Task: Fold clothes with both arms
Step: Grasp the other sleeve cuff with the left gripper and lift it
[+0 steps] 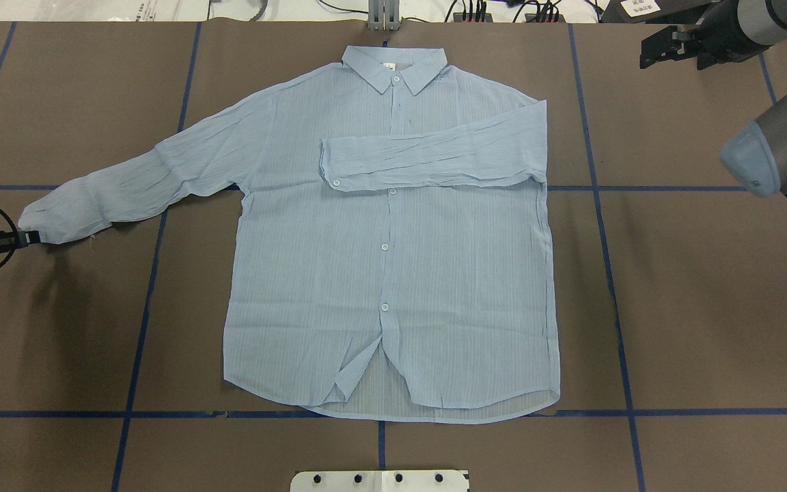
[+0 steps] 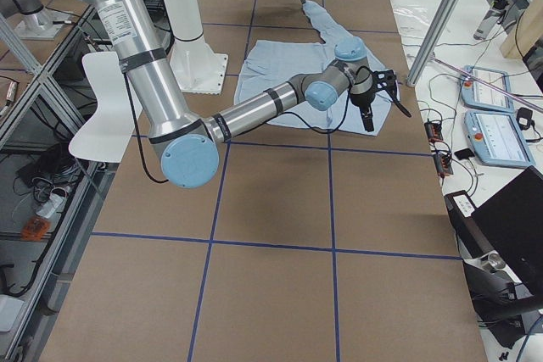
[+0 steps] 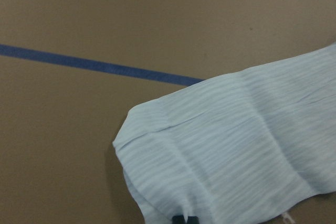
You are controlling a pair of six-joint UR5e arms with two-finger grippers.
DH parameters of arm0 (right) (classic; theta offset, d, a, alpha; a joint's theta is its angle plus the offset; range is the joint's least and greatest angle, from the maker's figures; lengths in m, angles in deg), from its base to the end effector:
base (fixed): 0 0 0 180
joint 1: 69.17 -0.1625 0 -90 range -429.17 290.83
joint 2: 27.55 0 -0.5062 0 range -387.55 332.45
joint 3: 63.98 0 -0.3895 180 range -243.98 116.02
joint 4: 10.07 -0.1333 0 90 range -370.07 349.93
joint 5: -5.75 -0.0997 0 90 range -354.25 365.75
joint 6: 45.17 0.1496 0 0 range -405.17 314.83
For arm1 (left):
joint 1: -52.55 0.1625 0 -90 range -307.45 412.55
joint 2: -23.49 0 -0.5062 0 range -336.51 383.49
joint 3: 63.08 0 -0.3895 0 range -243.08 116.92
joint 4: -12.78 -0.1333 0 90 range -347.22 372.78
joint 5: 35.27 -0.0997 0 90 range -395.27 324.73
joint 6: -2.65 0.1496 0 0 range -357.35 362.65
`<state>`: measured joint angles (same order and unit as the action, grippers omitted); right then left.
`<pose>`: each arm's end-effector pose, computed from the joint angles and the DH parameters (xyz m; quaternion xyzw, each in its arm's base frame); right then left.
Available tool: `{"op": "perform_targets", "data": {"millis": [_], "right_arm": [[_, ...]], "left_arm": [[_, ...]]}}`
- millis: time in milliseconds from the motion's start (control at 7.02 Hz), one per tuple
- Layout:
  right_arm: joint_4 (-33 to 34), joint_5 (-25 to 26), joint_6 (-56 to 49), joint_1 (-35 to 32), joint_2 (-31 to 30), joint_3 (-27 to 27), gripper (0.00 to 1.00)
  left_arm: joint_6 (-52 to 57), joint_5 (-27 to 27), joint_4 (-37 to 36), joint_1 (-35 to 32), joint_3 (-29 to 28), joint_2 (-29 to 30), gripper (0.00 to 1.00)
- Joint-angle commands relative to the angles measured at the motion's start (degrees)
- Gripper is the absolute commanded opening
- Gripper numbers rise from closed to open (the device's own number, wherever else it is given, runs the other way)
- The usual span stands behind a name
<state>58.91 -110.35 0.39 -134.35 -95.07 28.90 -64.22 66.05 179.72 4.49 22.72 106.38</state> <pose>-0.2374 -0.6742 0.4839 0.1939 -0.3907 0.0737 0.8968 0.2529 -0.4370 0.7109 0.2465 0.4868 -0.1283 0.8281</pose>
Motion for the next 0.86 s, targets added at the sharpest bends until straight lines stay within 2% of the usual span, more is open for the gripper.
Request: {"op": "perform_targets", "data": {"millis": [0, 285, 428, 713], "right_arm": [[-0.07, 0.00, 0.06, 0.05, -0.25, 0.19, 1.00], [-0.07, 0.00, 0.23, 0.14, -0.25, 0.19, 1.00], [-0.07, 0.00, 0.24, 0.23, -0.25, 0.10, 1.00], [-0.07, 0.00, 0.24, 0.40, -0.25, 0.19, 1.00]], "left_arm": [[0.43, -3.67, -0.21, 0.07, 5.24, 6.27, 0.00], [-0.19, -3.41, -1.44, 0.42, 3.86, 16.72, 0.00], [-0.37, -3.41, -5.62, 0.60, 3.67, 22.60, 0.00], [-5.79, -3.67, -19.93, 3.83, 2.19, 36.92, 0.00]]}}
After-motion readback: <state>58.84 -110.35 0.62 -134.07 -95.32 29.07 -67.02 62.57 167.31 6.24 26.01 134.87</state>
